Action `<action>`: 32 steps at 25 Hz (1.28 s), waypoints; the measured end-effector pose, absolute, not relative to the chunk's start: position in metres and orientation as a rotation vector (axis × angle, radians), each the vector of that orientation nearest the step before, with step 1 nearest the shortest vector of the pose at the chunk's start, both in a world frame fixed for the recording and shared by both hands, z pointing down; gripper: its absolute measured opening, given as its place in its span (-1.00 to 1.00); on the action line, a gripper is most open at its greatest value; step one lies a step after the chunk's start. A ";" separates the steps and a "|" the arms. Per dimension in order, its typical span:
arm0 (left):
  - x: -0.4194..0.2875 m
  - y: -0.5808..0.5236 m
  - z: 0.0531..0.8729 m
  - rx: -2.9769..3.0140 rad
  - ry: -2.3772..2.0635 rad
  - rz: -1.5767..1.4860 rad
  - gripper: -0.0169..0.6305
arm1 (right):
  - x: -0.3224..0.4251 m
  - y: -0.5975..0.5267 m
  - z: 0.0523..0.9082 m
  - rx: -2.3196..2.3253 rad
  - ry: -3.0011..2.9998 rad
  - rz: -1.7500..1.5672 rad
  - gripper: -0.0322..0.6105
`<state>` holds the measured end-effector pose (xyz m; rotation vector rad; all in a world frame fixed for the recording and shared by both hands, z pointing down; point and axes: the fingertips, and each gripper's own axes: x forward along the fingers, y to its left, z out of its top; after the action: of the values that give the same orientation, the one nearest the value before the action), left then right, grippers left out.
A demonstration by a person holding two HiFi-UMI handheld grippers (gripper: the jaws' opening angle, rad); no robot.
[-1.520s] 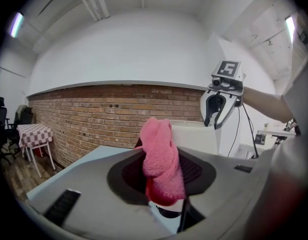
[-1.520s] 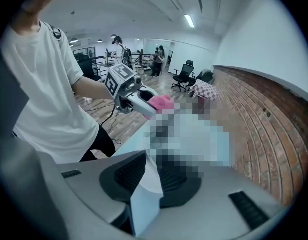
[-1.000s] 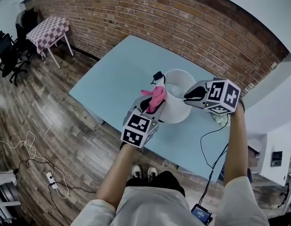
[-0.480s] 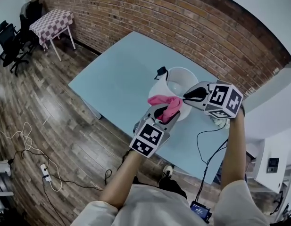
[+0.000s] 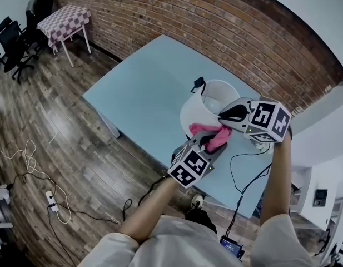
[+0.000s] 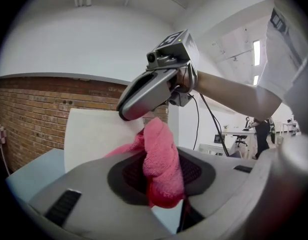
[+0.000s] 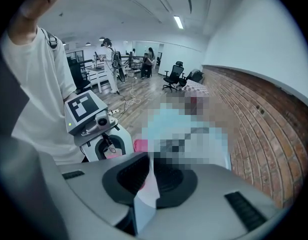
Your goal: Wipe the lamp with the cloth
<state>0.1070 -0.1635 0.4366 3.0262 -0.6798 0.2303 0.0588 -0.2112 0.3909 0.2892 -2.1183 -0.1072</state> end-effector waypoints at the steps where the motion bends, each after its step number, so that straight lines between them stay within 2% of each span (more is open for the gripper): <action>1: 0.105 -0.161 0.437 3.029 -0.659 0.226 -0.51 | 0.057 -0.211 0.391 0.290 -2.119 -0.105 -0.76; 8: 0.027 -0.173 0.417 3.022 -0.742 0.145 -0.51 | 0.048 -0.214 0.388 0.320 -2.157 -0.100 -0.76; 17: -0.072 -0.282 0.405 2.890 -1.137 0.126 -0.51 | 0.056 -0.206 0.391 0.384 -2.160 -0.076 -0.76; 25: -0.060 -0.379 0.415 2.916 -1.242 0.261 -0.51 | 0.059 -0.206 0.392 0.364 -2.172 -0.064 -0.76; 32: -0.006 -0.384 0.464 2.950 -0.835 0.376 -0.51 | 0.063 -0.208 0.387 0.363 -2.186 -0.045 -0.76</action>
<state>-0.0061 -0.3836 0.4641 2.9498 -0.8354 0.3756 0.0630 -0.2076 0.3871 0.3627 -2.1860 -0.0453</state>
